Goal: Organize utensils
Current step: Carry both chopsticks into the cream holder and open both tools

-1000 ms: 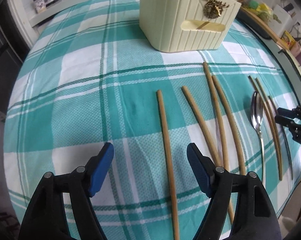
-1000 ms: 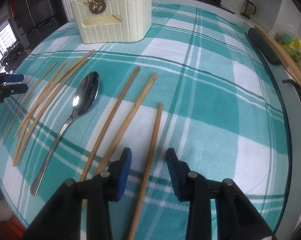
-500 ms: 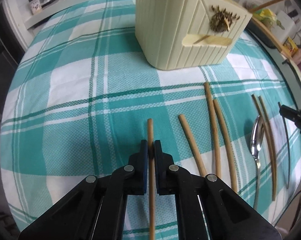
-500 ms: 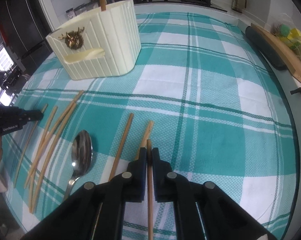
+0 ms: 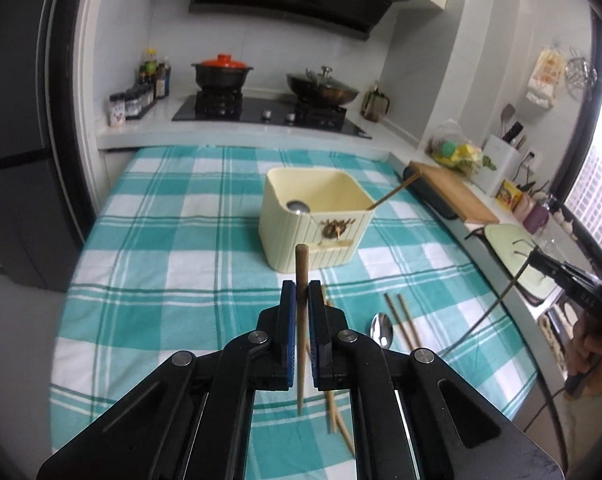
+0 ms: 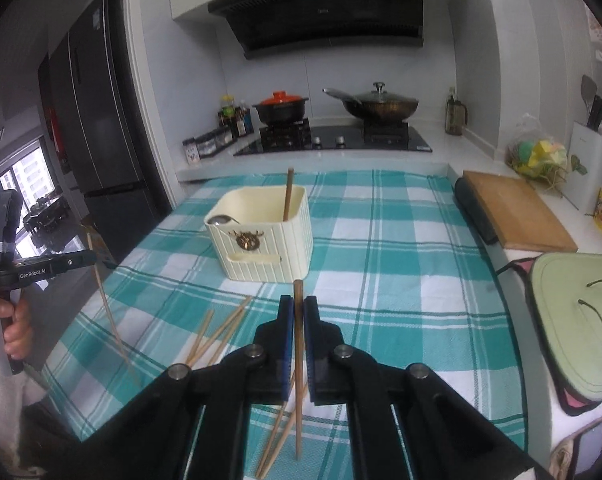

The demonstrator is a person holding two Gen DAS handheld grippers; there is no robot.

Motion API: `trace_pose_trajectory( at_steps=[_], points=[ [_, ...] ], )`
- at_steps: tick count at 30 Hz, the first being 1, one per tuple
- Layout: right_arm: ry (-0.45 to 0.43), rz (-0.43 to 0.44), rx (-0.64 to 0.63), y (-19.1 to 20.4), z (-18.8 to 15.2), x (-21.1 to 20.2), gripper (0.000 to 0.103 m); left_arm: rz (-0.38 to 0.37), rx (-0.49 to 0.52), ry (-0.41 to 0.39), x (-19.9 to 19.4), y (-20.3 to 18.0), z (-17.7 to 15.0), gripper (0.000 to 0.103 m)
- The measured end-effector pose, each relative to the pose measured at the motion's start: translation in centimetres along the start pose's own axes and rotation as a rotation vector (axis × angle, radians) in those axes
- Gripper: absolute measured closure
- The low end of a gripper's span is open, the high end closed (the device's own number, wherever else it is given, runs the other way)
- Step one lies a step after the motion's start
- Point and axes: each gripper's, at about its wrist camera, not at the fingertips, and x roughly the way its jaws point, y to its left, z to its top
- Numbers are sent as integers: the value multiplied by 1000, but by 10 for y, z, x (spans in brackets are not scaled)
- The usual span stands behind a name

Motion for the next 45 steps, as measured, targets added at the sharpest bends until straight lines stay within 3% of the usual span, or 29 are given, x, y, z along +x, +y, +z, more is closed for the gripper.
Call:
trace_pose_trajectory(
  at_steps=[8,18,24,30,33,38,44,45],
  points=[
    [-192,-22,-37,28,27,-38,98,4,10,-96,-21,-9,26,99],
    [-266,52,-30,45,105,-32,98,8,43,-191,-30,-20,105,99],
    [-311,96,-10,55,162,-4,98,15,34,-235,2,-24,162,99],
    [-361,93,7,60,200,47,98,34,20,-225,62,-23,191,99],
    [-325,72,10,57,206,82,98,34,5,-169,100,-22,193,99],
    [-169,44,46,42,200,152,98,33,-1,-56,158,-18,182,99],
    [35,16,57,28,184,217,97,34,17,44,200,-23,166,98],
    [56,8,51,27,181,222,97,45,14,56,202,-23,164,94]
  ],
)
